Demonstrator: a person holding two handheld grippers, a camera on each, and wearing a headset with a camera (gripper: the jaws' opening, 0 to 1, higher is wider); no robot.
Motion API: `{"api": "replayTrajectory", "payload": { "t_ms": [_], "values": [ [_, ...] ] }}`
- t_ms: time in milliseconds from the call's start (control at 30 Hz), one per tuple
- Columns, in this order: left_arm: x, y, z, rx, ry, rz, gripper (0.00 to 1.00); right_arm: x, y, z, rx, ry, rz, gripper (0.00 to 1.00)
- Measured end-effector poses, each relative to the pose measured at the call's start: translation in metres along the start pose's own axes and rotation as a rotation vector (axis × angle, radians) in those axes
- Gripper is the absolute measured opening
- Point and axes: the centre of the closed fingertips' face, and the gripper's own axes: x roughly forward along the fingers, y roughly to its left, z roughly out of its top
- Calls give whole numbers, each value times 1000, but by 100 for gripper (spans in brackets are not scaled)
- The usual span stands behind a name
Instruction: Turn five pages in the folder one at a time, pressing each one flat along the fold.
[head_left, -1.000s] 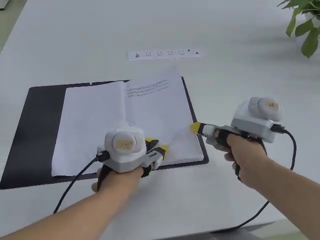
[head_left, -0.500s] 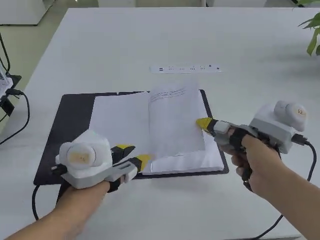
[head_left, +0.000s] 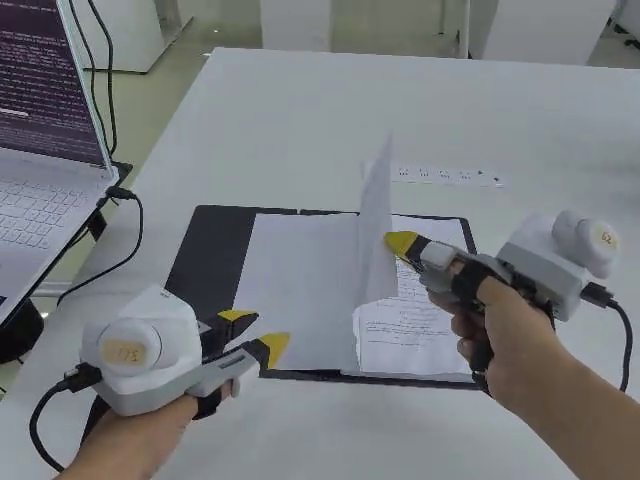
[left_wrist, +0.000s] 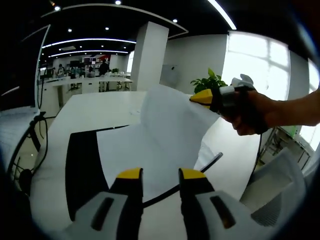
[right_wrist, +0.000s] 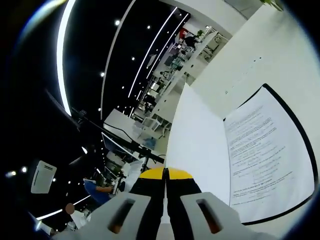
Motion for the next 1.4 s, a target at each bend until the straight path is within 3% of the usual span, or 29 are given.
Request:
{"api": "replayTrajectory", "payload": {
  "t_ms": [433, 500, 733, 1133, 1167, 1400],
  "values": [
    [-41, 27, 1, -36, -35, 54, 29, 52, 14, -49, -49, 110, -6, 0],
    [-46, 32, -2, -38, -34, 68, 29, 60, 10, -58, -86, 136, -22, 0],
    [-64, 45, -16, -59, -22, 100, 29, 86, -1, -87, -111, 199, -57, 0],
    [-74, 46, -32, -83, 2, 118, 28, 116, -22, -124, -157, 294, -117, 0],
    [-73, 46, -34, -84, 7, 119, 28, 119, -16, -128, -154, 305, -120, 0],
    [-72, 47, -39, -90, 18, 121, 28, 133, -36, -146, -161, 356, -138, 0]
  ]
}}
